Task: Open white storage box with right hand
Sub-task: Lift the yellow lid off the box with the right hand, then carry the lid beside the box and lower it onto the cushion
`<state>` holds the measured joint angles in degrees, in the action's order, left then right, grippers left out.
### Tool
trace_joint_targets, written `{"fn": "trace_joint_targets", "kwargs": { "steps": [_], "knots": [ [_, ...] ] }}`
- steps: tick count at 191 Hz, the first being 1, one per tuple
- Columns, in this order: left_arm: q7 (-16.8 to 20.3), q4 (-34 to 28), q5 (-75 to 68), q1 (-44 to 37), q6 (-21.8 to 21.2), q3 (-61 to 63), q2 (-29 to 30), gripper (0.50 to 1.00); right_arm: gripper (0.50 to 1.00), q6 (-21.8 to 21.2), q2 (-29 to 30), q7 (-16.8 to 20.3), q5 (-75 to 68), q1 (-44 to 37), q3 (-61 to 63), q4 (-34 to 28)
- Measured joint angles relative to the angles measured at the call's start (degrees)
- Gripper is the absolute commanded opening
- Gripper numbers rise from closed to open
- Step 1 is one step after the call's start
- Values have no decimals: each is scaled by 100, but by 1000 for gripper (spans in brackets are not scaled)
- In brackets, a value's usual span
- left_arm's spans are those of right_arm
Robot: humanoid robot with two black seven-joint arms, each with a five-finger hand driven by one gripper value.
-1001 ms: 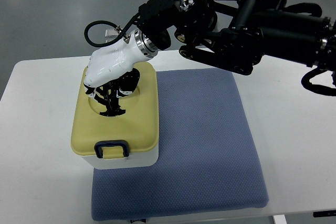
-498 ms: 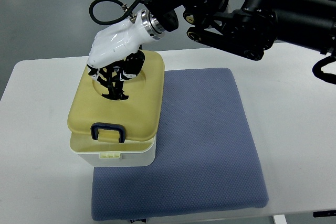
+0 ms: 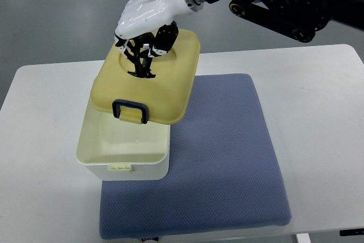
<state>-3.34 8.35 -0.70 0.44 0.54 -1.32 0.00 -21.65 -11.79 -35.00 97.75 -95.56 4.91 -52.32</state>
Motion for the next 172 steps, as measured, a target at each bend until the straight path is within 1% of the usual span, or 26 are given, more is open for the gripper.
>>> {"fn": "trace_joint_targets", "kwargs": {
  "steps": [30,53,88,122,172],
  "knots": [
    [0,0,0,0,0,0,0,1000,500,155,-753,1,-9,282,2,201],
    [0,0,0,0,0,0,0,1000,500,302,-1305,1,-11,614,-1,235],
    [0,0,0,0,0,-1,0,1000,500,561,-1835,2,-10,1258,-8,244],
    [0,0,0,1,0,-1,0,1000,500,809,-1956,0,-1,1798,-32,247],
    [0,0,0,1,-2,-2,0,1000,500,1061,-1737,0,23,2365,-88,261]
  ]
}}
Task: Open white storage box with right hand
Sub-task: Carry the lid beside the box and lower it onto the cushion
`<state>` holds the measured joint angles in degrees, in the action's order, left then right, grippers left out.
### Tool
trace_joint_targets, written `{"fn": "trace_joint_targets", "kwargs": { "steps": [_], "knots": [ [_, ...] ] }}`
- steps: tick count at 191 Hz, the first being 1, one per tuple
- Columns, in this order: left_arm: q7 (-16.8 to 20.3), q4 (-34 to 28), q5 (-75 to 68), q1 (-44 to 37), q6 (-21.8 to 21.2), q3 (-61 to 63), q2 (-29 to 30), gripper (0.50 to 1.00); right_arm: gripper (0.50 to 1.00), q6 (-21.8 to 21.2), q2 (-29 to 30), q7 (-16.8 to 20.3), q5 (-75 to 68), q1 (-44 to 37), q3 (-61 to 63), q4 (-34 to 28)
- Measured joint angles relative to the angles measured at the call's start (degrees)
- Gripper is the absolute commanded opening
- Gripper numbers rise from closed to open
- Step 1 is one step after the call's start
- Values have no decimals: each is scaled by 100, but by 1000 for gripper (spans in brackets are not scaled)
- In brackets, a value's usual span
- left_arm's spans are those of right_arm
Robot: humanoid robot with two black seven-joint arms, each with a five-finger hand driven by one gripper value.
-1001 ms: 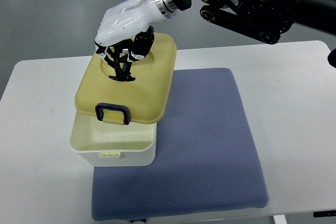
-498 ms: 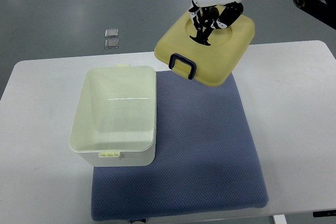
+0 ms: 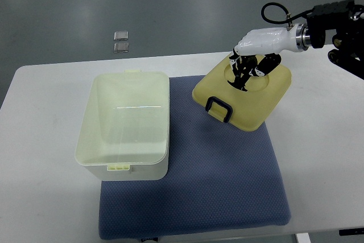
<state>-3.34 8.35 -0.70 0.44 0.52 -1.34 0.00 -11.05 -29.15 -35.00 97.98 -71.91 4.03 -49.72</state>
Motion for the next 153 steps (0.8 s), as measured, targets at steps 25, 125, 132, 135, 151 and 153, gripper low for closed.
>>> {"fn": "trace_joint_targets", "kwargs": {
  "steps": [25,125,132,135,151,153],
  "knots": [
    [0,0,0,-1,0,0,0,1000,500,62,112,0,2,148,-11,-2],
    [0,0,0,-1,0,0,0,1000,500,69,535,0,23,564,-26,-58],
    [0,0,0,0,0,0,0,1000,500,69,541,0,21,574,-26,-59],
    [0,0,0,0,0,0,0,1000,500,69,544,0,20,581,-26,-61],
    [0,0,0,-1,0,0,0,1000,500,66,558,0,19,631,-26,-77],
    [0,0,0,-1,0,1,0,1000,500,65,558,0,18,637,-26,-78]
  ]
}}
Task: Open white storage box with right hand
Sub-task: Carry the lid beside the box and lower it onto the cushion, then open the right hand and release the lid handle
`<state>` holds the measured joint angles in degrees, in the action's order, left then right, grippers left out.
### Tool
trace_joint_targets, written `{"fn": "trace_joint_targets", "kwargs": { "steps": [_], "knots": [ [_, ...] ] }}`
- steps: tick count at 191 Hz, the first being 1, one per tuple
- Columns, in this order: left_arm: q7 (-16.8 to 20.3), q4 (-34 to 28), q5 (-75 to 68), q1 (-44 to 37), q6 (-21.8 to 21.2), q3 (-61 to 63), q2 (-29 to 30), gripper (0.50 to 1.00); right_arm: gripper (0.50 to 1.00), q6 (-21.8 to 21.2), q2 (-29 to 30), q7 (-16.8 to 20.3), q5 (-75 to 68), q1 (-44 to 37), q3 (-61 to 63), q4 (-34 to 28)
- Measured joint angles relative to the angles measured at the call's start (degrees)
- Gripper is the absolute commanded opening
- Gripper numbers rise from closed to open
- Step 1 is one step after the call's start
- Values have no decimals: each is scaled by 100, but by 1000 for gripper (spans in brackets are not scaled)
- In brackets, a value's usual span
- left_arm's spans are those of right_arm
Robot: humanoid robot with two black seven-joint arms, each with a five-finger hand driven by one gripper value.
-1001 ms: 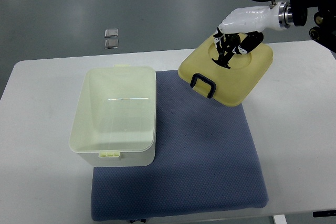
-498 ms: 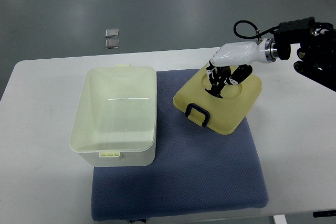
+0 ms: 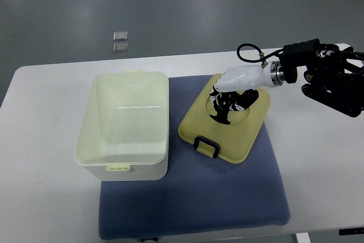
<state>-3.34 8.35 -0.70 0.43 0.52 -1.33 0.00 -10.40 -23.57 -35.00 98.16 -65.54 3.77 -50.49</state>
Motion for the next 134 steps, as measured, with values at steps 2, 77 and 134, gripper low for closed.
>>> {"fn": "trace_joint_targets", "kwargs": {
  "steps": [2,77,134],
  "knots": [
    [0,0,0,0,0,0,0,1000,500,-1,0,0,-1,7,0,-1],
    [0,0,0,0,2,0,0,1000,913,-167,-7,0,-376,124,67,-11],
    [0,0,0,0,2,0,0,1000,923,-556,-130,0,-1912,-35,184,-99]
  ]
}}
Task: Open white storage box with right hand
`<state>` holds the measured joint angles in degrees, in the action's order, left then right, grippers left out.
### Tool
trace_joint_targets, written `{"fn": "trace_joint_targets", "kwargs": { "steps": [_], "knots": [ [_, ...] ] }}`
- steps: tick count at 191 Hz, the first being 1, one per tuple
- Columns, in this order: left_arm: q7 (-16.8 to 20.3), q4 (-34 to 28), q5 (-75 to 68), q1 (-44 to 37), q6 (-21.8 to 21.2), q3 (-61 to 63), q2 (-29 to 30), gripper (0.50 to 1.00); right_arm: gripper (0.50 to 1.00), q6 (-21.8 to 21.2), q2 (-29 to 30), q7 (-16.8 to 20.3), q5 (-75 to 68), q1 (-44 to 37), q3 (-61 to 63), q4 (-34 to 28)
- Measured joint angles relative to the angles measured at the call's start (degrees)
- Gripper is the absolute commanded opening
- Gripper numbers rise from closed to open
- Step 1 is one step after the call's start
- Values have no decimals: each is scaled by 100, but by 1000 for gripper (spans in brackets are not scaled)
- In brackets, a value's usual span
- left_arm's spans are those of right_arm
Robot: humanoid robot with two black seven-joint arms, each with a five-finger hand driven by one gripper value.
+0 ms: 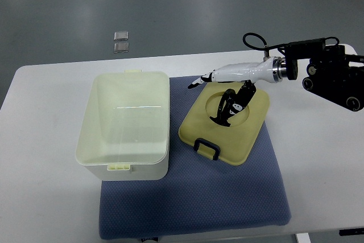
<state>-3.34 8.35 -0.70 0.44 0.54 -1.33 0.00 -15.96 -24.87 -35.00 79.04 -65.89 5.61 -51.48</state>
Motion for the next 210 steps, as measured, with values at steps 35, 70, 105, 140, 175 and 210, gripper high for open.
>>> {"fn": "trace_joint_targets", "kwargs": {
  "steps": [35,70,105,140,175,210],
  "knots": [
    [0,0,0,0,0,2,0,1000,921,-132,-9,0,-1495,81,642,50],
    [0,0,0,0,-2,1,0,1000,921,-55,23,0,-3504,397,1237,230],
    [0,0,0,0,-3,-1,0,1000,924,286,183,0,-5512,767,1500,793],
    [0,0,0,1,-2,-1,0,1000,924,582,357,342,-6674,1060,1524,1046],
    [0,0,0,0,-2,-1,0,1000,924,812,414,644,-7396,1249,1557,1081],
    [0,0,0,0,-2,0,0,1000,928,1293,440,661,-7505,1405,1494,1144]
  ]
}}
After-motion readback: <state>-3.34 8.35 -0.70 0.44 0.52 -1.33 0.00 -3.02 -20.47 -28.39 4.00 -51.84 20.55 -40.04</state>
